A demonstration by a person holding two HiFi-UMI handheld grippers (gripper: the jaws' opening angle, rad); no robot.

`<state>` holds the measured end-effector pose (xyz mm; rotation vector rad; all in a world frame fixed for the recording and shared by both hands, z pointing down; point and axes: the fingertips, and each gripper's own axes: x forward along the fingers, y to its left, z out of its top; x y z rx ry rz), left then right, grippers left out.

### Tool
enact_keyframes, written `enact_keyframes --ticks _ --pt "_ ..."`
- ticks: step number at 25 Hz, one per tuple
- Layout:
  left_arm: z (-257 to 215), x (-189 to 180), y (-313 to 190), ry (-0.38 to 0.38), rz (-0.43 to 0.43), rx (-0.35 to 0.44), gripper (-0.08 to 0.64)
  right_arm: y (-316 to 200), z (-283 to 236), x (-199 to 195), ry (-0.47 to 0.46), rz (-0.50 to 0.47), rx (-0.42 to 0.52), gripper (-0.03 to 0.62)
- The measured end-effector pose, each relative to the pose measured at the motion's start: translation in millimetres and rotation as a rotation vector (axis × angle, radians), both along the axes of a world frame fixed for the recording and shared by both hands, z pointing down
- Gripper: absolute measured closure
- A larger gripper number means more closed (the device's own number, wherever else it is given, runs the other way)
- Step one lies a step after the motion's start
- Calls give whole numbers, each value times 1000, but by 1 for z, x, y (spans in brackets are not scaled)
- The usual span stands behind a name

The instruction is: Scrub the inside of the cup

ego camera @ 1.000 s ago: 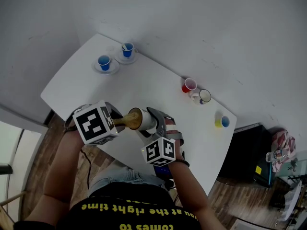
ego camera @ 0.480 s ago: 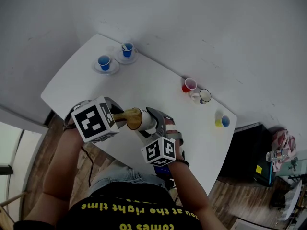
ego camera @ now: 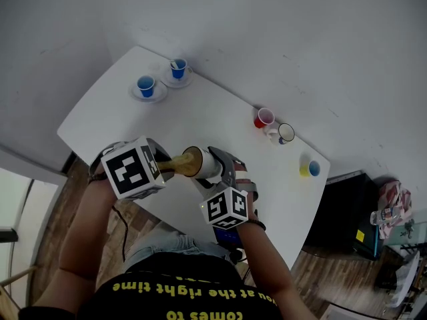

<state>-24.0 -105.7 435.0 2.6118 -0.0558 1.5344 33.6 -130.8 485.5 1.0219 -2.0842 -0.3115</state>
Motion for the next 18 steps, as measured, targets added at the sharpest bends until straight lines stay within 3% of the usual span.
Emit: enact_keyframes --ticks 7,13,18 --pt "-9 9 6 32 36 9 462 0 0 2 -18 12 -5 210" --pt "-12 14 -10 48 -11 65 460 3 -1 -4 -20 -1 -1 210" --pt "-3 9 -12 31 -29 57 460 3 -3 -3 -20 1 6 210"
